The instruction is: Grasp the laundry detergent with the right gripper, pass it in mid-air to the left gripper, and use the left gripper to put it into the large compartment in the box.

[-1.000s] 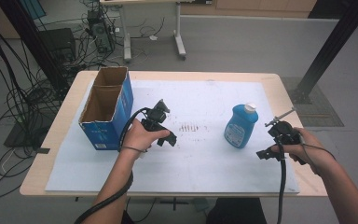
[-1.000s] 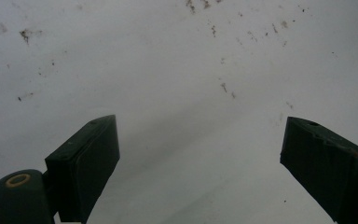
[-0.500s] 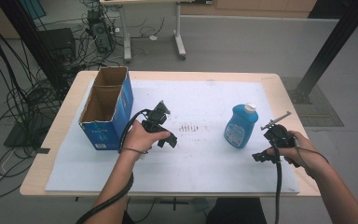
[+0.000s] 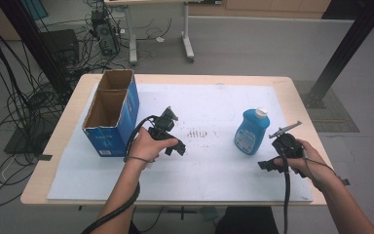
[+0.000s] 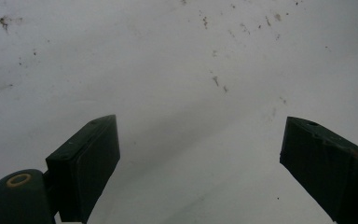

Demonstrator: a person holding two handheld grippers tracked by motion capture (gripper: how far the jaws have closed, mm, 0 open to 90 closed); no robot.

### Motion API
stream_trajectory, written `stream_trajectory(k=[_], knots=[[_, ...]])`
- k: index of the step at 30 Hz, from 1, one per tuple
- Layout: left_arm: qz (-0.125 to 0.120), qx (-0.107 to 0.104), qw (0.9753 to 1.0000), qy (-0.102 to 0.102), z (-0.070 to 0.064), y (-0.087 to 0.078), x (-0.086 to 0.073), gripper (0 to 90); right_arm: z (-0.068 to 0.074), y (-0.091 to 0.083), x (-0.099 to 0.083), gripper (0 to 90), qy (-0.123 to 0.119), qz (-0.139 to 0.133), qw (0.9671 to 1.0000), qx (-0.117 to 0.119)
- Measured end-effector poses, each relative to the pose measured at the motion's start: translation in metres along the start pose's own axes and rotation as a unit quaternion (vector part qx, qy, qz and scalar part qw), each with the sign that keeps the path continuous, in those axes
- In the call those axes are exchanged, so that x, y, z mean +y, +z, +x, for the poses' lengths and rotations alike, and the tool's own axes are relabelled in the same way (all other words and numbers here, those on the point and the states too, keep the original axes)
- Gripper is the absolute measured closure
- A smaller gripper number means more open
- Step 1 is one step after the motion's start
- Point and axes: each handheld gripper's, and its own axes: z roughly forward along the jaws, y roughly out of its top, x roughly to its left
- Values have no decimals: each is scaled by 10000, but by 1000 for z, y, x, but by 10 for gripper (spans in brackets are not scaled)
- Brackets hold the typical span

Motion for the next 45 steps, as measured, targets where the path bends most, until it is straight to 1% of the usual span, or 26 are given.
stream_trajectory(k=[3, 6, 7, 8, 9, 10, 11, 13, 14, 16, 17, 18, 19, 20, 25, 28, 29, 31, 33, 34, 35, 38, 42, 43, 45], knots=[[0, -8, 10000, -2, 0, 0, -1, 122, 2, 4, -2, 81, -12, -75, 10000, 16], [-2, -3, 10000, -6, -1, 1, -2, 122, 2, 7, -5, 75, 30, -156, 9999, 36], [1, -5, 10000, -18, 0, 1, -2, 122, 2, 9, -6, 75, 26, -261, 9997, 15], [1, -5, 10000, -18, 0, 1, -2, 123, 2, 9, -6, 75, 26, -261, 9997, 15], [-3, -10, 10000, -19, 0, 1, -2, 123, 2, 10, -7, 72, 31, -331, 9994, 15], [-9, -17, 10000, -18, -1, 1, -2, 122, 2, 12, -9, 69, 28, -444, 9990, 22], [-16, -14, 10000, -17, -1, 1, -2, 122, 2, 12, -9, 69, 28, -444, 9990, 22], [-15, -18, 10000, -6, -2, 1, -3, 123, 2, 14, -11, 64, 45, -645, 9979, 0], [-15, -18, 10000, -6, -2, 1, -3, 123, 2, 14, -11, 64, 45, -645, 9979, 0], [-19, -25, 10000, 7, -2, 1, -4, 123, 2, 14, -12, 62, 55, -813, 9967, -29], [-4, -29, 10000, 20, -2, 2, -4, 123, 1, 14, -13, 62, 72, -868, 9962, -40], [-4, -29, 10000, 20, -2, 2, -4, 123, 1, 14, -13, 62, 72, -868, 9962, -40], [-12, -29, 10000, -6, -3, 2, -4, 123, 1, 14, -13, 62, 84, -972, 9952, -21], [-12, -29, 10000, -6, -3, 2, -4, 123, 1, 14, -13, 62, 84, -972, 9952, -21], [-11, -52, 10000, 31, -5, 2, -4, 123, 2, 16, -16, 60, 58, -1216, 9926, 3], [-54, -57, 10000, 37, -6, 1, -4, 123, 1, 18, -18, 59, 46, -1375, 9905, 10], [-54, -57, 10000, 37, -6, 1, -4, 123, 1, 18, -18, 59, 46, -1375, 9905, 10], [-53, -50, 10000, 33, -6, 2, -4, 123, 1, 19, -19, 59, 56, -1525, 9883, -31], [-40, -45, 10000, 52, -6, 2, -5, 123, 0, 20, -19, 59, 52, -1566, 9876, -21], [-32, -50, 10000, 49, -6, 2, -5, 123, 0, 20, -20, 58, 63, -1663, 9861, -14], [-44, -54, 10000, 36, -7, 2, -6, 123, 0, 20, -20, 58, 63, -1663, 9861, -14], [-44, -62, 10000, 27, -6, 3, -6, 123, 0, 20, -21, 59, 60, -1937, 9810, 28], [-52, -89, 9999, 22, -7, 3, -7, 123, -1, 22, -22, 59, 86, -2167, 9762, 80], [-55, -94, 9999, 12, -7, 4, -7, 123, -1, 22, -22, 59, 86, -2167, 9762, 80], [-37, -96, 9999, 34, -7, 4, -7, 123, -1, 23, -23, 59, 102, -2317, 9727, 129]])
